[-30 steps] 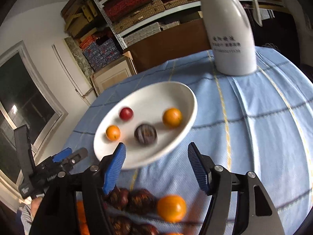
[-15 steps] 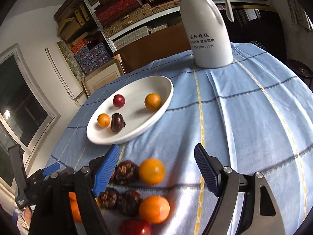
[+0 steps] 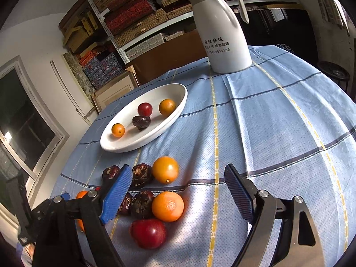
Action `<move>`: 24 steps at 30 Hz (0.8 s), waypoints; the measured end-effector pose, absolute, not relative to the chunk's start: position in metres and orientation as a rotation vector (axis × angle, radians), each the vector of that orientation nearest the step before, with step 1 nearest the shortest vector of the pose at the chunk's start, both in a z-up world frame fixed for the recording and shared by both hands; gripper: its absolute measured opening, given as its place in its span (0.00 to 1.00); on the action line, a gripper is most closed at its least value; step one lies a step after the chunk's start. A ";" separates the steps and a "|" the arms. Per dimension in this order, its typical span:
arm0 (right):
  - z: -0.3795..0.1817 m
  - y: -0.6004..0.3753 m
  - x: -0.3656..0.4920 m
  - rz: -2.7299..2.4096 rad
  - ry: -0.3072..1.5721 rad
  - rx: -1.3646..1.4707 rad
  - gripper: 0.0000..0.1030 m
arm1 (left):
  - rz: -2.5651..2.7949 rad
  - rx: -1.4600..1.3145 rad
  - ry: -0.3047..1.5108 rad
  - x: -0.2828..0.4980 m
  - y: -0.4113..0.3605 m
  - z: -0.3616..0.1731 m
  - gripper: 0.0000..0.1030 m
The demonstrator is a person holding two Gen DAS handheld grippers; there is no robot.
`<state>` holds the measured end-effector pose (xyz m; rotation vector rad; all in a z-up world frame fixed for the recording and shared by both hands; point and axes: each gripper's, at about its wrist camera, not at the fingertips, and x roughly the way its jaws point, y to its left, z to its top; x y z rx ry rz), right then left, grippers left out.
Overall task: Organize fruits
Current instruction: 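Grasp a large orange with the left tool while the right tool reaches a red plum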
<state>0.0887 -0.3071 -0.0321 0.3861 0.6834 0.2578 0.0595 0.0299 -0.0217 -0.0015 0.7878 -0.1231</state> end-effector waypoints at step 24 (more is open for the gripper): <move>-0.034 -0.296 0.065 0.328 0.693 0.334 0.83 | -0.004 -0.133 0.900 0.067 0.073 -0.037 0.96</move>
